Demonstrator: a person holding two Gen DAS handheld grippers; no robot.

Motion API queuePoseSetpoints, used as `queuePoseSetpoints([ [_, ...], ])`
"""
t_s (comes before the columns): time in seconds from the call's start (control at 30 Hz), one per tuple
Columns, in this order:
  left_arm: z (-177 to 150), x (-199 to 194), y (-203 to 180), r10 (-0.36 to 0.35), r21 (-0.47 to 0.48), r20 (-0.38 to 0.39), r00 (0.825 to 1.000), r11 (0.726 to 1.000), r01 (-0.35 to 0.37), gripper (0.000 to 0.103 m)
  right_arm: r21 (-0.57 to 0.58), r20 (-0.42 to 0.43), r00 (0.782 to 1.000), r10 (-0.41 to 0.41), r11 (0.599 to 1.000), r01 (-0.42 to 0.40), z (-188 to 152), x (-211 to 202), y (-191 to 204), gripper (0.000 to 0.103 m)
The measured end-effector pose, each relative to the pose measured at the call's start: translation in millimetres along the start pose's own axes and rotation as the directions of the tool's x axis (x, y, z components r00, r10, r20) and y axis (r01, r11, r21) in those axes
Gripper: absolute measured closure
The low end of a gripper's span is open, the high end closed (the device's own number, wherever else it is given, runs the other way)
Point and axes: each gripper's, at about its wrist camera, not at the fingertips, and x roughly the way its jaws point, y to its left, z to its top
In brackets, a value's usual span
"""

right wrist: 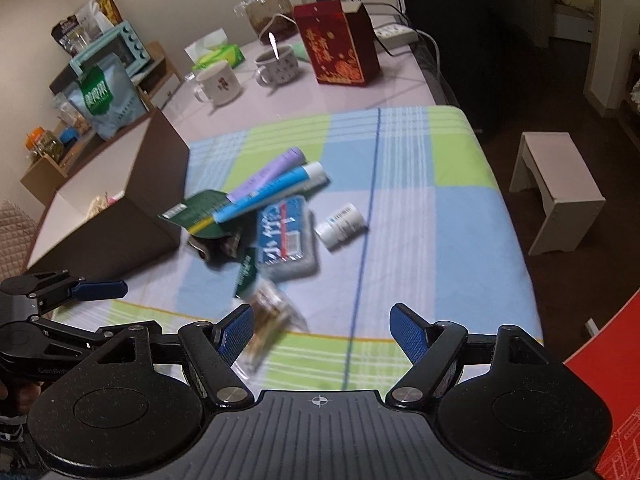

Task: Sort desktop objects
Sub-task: 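Withdraw both tools from the box back over the table items, then grasp the cotton swab bag with the left tool while the right tool grasps the white pill bottle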

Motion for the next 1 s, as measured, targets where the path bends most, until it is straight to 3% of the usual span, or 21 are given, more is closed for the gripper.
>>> queuePoseSetpoints([
  [0.47, 2.7, 52.4, -43.2, -0.047, 0.093, -0.036, 0.998, 0.994, 0.050, 0.029, 0.014, -0.069, 0.998, -0.009, 1.000, 0.011, -2.9, 8.8, -40.3, 0.026],
  [0.73, 3.2, 86.2, -43.2, -0.018, 0.062, -0.083, 0.996, 0.998, 0.023, 0.030, 0.019, -0.100, 0.995, -0.002, 1.000, 0.004, -1.4, 16.8, -51.9, 0.026],
  [0.83, 0.4, 97.5, -39.7, -0.010, 0.039, -0.109, 0.994, 0.999, 0.014, 0.035, 0.017, -0.109, 0.994, 0.000, 1.000, 0.002, -0.9, 20.6, -54.2, 0.026],
  [1.0, -1.4, 101.8, -38.1, 0.004, 0.026, -0.101, 0.995, 1.000, -0.002, 0.037, -0.010, -0.115, 0.993, 0.012, 1.000, -0.014, 4.2, 28.4, -54.1, 0.026],
])
